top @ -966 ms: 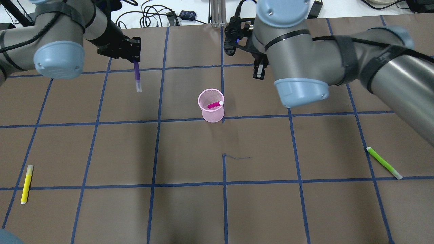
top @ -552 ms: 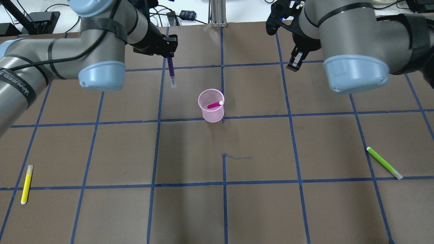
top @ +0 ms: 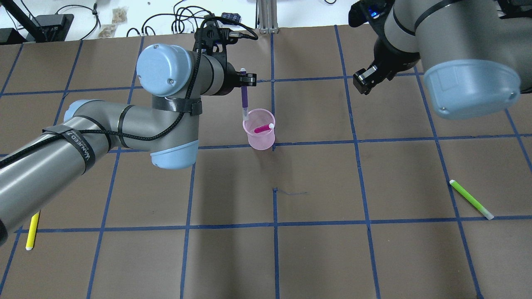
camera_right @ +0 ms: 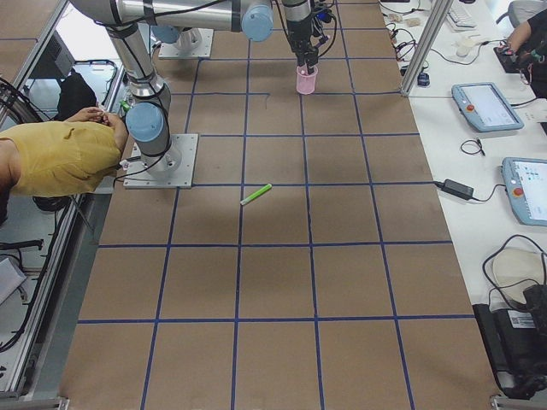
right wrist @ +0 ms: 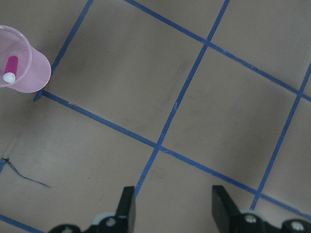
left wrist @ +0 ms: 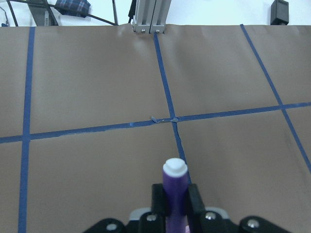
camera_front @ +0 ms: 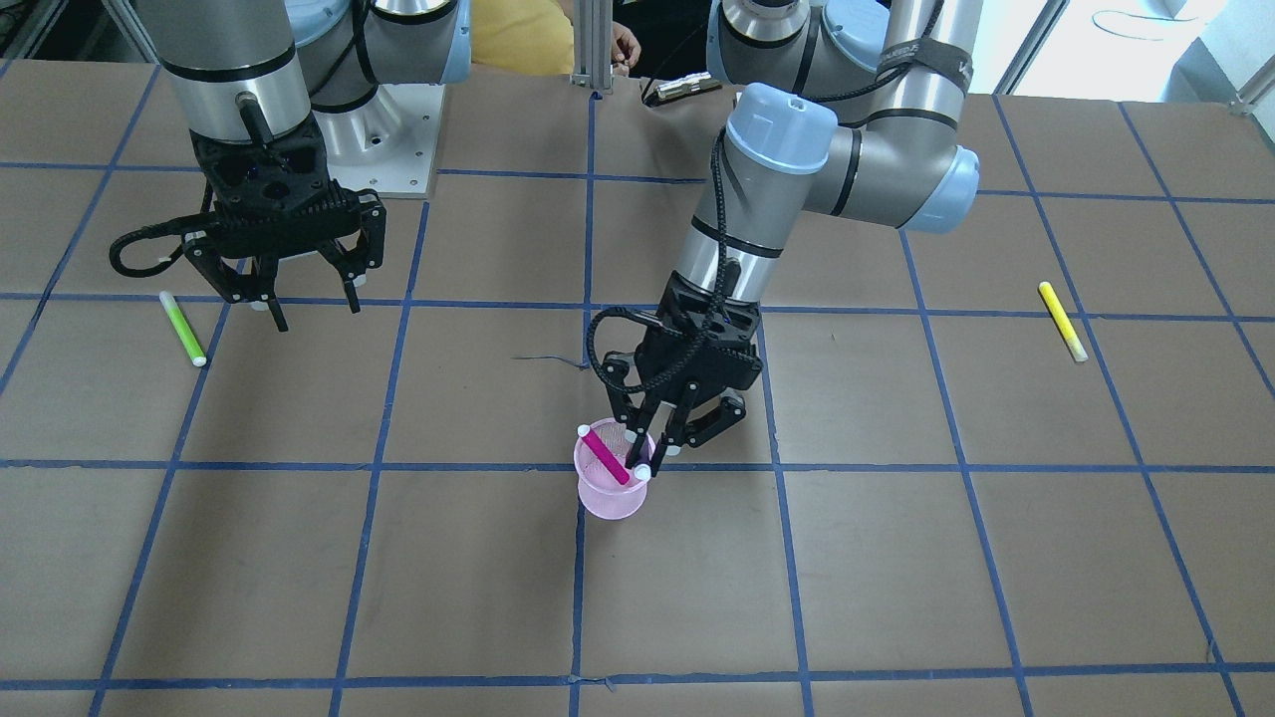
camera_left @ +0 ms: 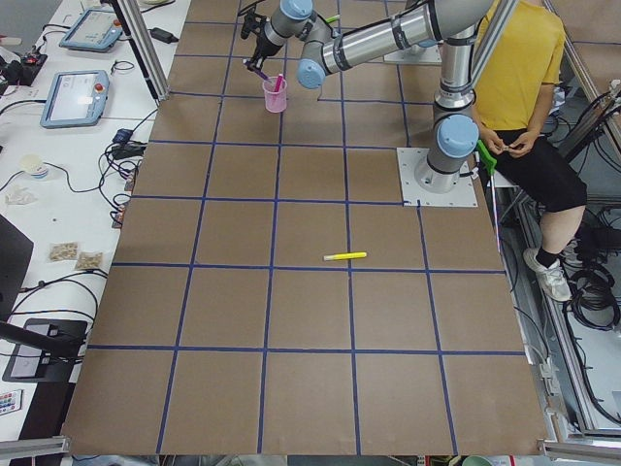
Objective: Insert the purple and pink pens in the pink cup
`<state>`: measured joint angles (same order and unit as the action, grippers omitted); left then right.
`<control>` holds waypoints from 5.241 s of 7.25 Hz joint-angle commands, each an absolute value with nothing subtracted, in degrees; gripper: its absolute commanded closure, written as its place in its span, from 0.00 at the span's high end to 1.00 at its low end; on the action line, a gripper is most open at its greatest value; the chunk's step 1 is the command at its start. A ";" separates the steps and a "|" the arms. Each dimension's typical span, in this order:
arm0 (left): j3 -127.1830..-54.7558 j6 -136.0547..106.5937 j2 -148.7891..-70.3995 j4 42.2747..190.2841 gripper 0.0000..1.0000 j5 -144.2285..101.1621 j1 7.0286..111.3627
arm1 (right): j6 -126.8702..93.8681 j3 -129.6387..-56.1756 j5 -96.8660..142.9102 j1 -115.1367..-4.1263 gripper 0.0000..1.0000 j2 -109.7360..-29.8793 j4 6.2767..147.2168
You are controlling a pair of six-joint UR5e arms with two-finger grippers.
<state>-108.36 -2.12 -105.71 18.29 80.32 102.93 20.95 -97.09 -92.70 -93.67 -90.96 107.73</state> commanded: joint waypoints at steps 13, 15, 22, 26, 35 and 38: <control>-111.53 -1.05 -110.92 12.30 0.27 82.79 104.59 | -5.19 -92.81 -88.68 -94.13 1.00 -91.67 97.03; -111.53 -2.89 -111.18 12.65 0.64 82.44 104.59 | -5.01 -92.81 -88.68 -94.13 1.00 -91.76 97.12; -95.15 -1.42 -102.34 56.00 1.00 79.80 92.75 | -2.90 -92.81 -89.21 -94.04 1.00 -91.67 97.29; -89.73 0.79 -93.01 83.06 1.00 87.10 90.79 | -2.90 -92.81 -89.12 -94.04 1.00 -91.58 97.82; -89.21 4.54 -89.12 84.63 1.00 89.82 88.60 | -2.81 -92.64 -89.20 -93.78 1.00 -91.49 98.09; -88.07 4.57 -90.35 85.69 1.00 89.47 88.51 | -2.90 -91.85 -88.60 -93.78 1.00 -91.58 98.09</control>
